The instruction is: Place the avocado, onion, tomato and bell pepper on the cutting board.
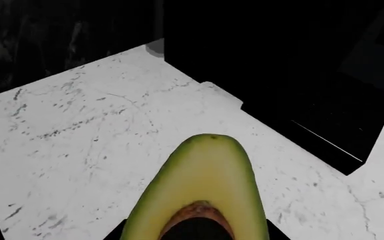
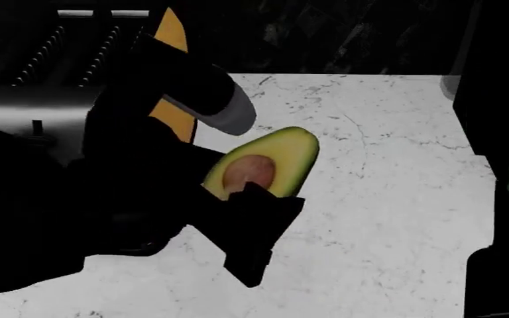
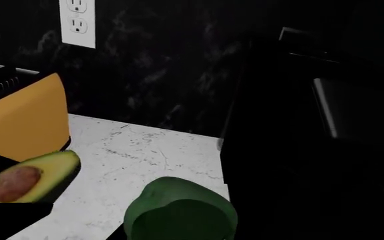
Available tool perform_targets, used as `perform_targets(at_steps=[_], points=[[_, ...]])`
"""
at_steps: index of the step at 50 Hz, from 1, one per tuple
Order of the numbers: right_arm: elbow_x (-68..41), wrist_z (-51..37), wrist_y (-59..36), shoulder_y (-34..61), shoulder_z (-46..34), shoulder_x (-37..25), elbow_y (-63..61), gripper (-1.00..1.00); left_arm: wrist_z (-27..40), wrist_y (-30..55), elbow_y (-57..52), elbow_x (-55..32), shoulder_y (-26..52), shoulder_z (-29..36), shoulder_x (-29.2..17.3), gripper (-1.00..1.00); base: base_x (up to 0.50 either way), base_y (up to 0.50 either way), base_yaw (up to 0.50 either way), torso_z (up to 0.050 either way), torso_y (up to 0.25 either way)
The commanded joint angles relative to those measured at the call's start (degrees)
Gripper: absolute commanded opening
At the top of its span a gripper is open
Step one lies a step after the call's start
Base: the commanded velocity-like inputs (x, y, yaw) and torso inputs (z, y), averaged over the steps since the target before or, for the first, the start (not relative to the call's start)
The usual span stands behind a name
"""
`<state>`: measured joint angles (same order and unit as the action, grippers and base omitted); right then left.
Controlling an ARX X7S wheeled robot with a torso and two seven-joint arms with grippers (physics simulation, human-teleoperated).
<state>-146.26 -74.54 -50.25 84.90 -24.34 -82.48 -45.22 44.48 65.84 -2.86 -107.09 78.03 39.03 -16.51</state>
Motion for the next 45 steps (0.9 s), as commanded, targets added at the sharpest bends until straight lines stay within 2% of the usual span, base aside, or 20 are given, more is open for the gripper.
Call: perform_targets(at_steps=[1, 7, 12, 26, 40, 45], points=[[-1.7, -1.2, 4.4, 2.3, 3.9, 0.1, -6.6, -1.0, 5.0, -3.2, -6.3, -9.4, 5.8, -7.1, -1.8, -1.0, 0.0, 0.0, 0.0, 0.0, 0.0], [-5.3, -6.5, 4.2, 6.7, 2.2, 4.2, -7.3, -1.0, 11.0, -7.3, -13.5, -17.9, 5.1, -9.4, -4.4, -1.0, 0.0, 0.0, 0.0, 0.0, 0.0], [-7.3, -9.7, 4.4, 10.0, 0.4, 6.7, -7.5, -1.0, 13.1, -9.3, -16.6, -21.1, 5.3, -11.2, -6.4, -1.0, 0.0, 0.0, 0.0, 0.0, 0.0], [-6.1, -9.1, 6.3, 9.9, -0.6, 7.5, -9.6, -1.0, 19.5, -14.0, -27.7, -25.3, 4.9, -16.1, -12.6, -1.0, 0.0, 0.0, 0.0, 0.0, 0.0], [-5.5, -10.1, 8.0, 11.2, -2.6, 9.1, -11.2, -1.0, 22.3, -18.2, -34.5, -29.6, 3.1, -22.4, -19.6, -1.0, 0.0, 0.0, 0.0, 0.0, 0.0], [-5.8, -11.5, 8.1, 12.5, -3.9, 10.7, -11.6, -1.0, 22.2, -18.9, -35.6, -30.0, 1.1, -24.1, -21.3, -1.0, 0.0, 0.49, 0.0, 0.0, 0.0]])
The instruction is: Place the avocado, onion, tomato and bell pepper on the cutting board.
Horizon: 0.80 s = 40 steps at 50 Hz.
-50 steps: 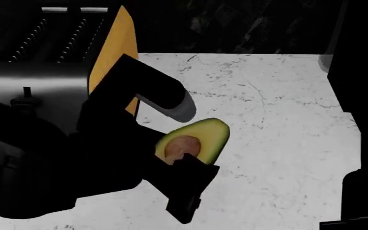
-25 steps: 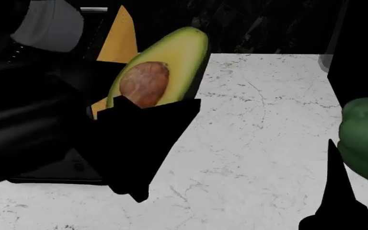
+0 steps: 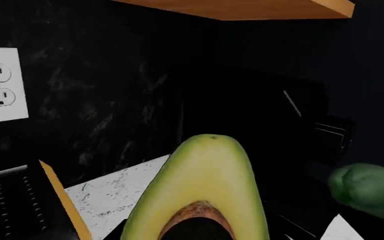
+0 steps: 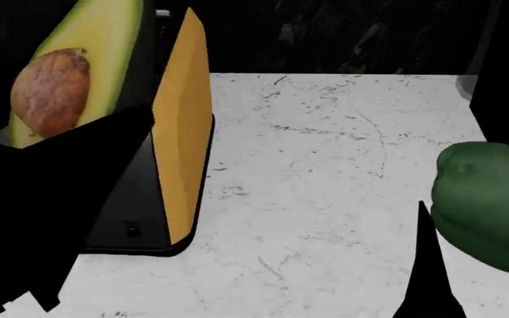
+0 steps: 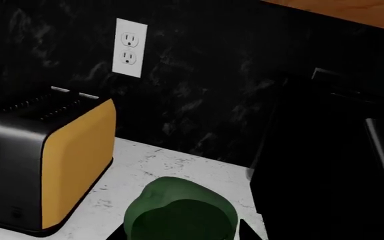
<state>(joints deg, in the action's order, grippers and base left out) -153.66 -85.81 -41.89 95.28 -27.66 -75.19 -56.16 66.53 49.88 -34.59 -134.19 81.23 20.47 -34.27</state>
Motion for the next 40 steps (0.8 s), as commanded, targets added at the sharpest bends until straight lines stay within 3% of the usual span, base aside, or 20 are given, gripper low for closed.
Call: perform_targets(at_steps=[1, 16, 40], points=[[1.6, -0.4, 0.1, 2.2, -0.7, 3.5, -0.7, -1.0, -0.1, -2.9, -4.0, -2.6, -2.8, -5.9, -3.7, -1.0, 0.0, 0.5, 0.0, 0.0, 0.0], [1.6, -0.9, 1.3, 3.6, -2.0, 4.1, -1.2, -1.0, 0.2, -3.8, -3.8, -2.8, -2.3, -5.9, -4.2, -1.0, -0.01, 0.5, 0.0, 0.0, 0.0], [4.8, 2.8, 2.8, -0.5, -0.4, 1.0, -2.8, -1.0, 0.0, -4.8, -5.1, -2.8, -3.2, -5.3, -4.1, -1.0, -0.32, 0.49, 0.0, 0.0, 0.0]])
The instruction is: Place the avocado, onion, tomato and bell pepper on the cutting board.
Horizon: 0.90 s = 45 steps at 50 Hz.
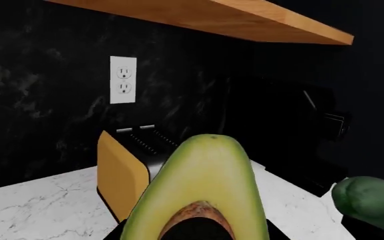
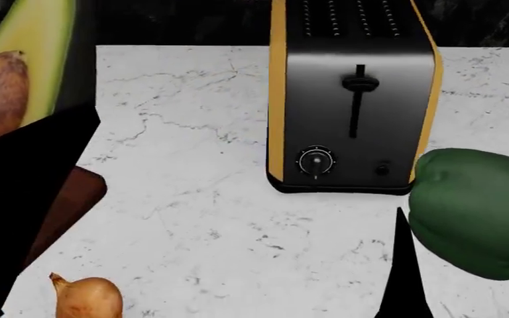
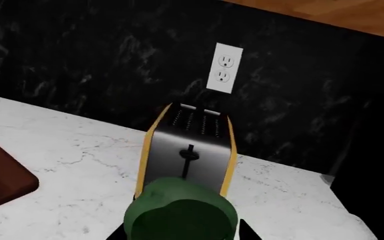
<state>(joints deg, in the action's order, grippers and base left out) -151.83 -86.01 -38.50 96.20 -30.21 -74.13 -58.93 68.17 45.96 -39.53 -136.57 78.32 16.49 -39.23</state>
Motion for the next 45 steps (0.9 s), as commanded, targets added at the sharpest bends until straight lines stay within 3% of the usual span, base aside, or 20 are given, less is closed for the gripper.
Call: perform_targets(at_steps=[1, 14, 21, 25, 33, 39, 45], points=[[3.2, 3.1, -0.5, -1.7, 2.2, -0.1, -0.1, -1.0, -1.6, -0.9, -0.2, -0.3, -0.4, -1.3, 0.9, -1.0, -0.29, 0.5, 0.0, 0.0, 0.0], [5.9, 6.2, 0.1, -6.8, 4.6, -1.9, -0.7, -1.0, -1.4, -1.6, -0.9, -0.2, -0.6, -0.7, 1.1, -1.0, 0.06, 0.5, 0.0, 0.0, 0.0], [6.0, 6.2, -0.1, -11.3, 8.6, -1.4, -0.8, -1.0, -1.6, -1.5, -0.8, 0.2, -0.7, -0.5, 1.1, -1.0, 0.0, 0.0, 0.0, 0.0, 0.0], [6.9, 5.0, -0.9, -14.0, 9.2, 1.6, -0.8, -1.0, -1.9, -1.0, -0.2, 1.0, -0.8, -0.6, 0.7, -1.0, 0.0, 0.0, 0.0, 0.0, 0.0], [12.5, 5.0, -6.0, -14.4, 1.9, 11.7, 4.5, -1.0, -4.1, 3.2, 4.2, 4.5, 0.7, -0.3, -1.7, -1.0, 0.0, 0.0, 0.0, 0.0, 0.0], [13.3, 4.8, -8.3, -11.4, -1.1, 16.1, 7.7, -1.0, -9.9, 9.7, 12.4, 15.2, -1.9, 0.9, -3.3, -1.0, 0.0, 0.0, 0.0, 0.0, 0.0], [12.8, 4.4, -8.4, -9.9, -2.0, 17.1, 7.9, -1.0, -22.0, 15.2, 24.9, 30.3, -5.0, 3.7, -3.5, -1.0, 0.0, 0.0, 0.0, 0.0, 0.0]])
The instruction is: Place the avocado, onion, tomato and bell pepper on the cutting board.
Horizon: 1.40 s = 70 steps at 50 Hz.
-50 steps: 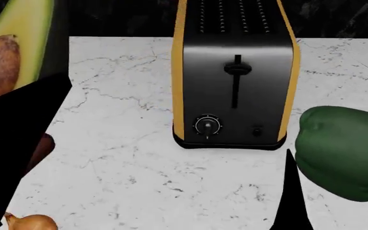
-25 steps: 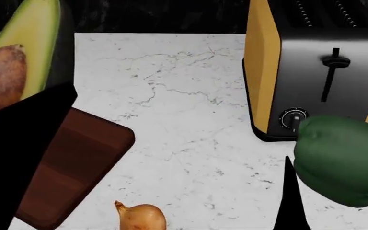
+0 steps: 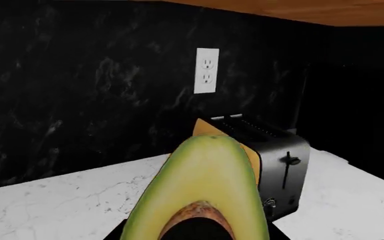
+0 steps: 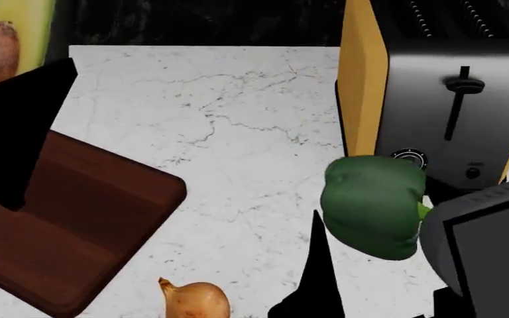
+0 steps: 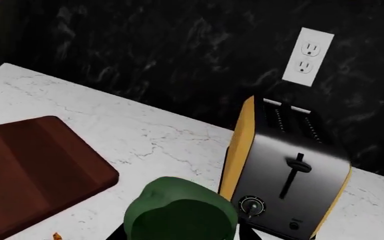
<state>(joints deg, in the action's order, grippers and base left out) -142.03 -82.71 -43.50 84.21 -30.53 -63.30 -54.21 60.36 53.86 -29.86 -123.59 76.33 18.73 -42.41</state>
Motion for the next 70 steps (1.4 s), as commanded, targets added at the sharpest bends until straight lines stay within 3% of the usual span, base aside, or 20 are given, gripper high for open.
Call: perform_targets(at_steps=[1, 5, 23, 34, 49, 70], points=[[3.0, 1.0, -3.5, 2.3, -1.7, 6.3, 3.2, -1.0, -14.4, 6.9, 16.4, 17.8, -3.2, 1.4, -0.2, -1.0, 0.0, 0.0, 0.0, 0.0, 0.0], [2.8, 1.3, -3.6, 2.8, -1.9, 6.4, 3.5, -1.0, -19.7, 8.3, 23.3, 25.2, -2.2, 4.3, 0.4, -1.0, 0.0, 0.0, 0.0, 0.0, 0.0], [6.4, 4.8, -3.3, -0.8, 0.0, 5.1, 2.8, -1.0, -31.5, 12.3, 43.2, 44.9, 6.1, 17.7, 4.2, -1.0, 0.0, 0.0, 0.0, 0.0, 0.0], [7.0, 5.1, -2.9, -1.5, 0.1, 4.7, 2.4, -1.0, -32.2, 16.8, 46.4, 47.6, 8.6, 22.5, 5.2, -1.0, 0.0, 0.0, 0.0, 0.0, 0.0], [8.0, 6.2, -2.7, -3.0, 0.6, 3.3, 1.8, -1.0, -41.8, 15.9, 56.9, 56.7, 12.6, 30.5, 6.6, -1.0, 0.0, 0.0, 0.0, 0.0, 0.001], [7.8, 5.8, -2.5, -2.1, -0.4, 3.7, 1.8, -1.0, -44.5, 11.3, 63.1, 58.3, 8.6, 31.1, 7.3, -1.0, 0.0, 0.0, 0.0, 0.0, 0.0]])
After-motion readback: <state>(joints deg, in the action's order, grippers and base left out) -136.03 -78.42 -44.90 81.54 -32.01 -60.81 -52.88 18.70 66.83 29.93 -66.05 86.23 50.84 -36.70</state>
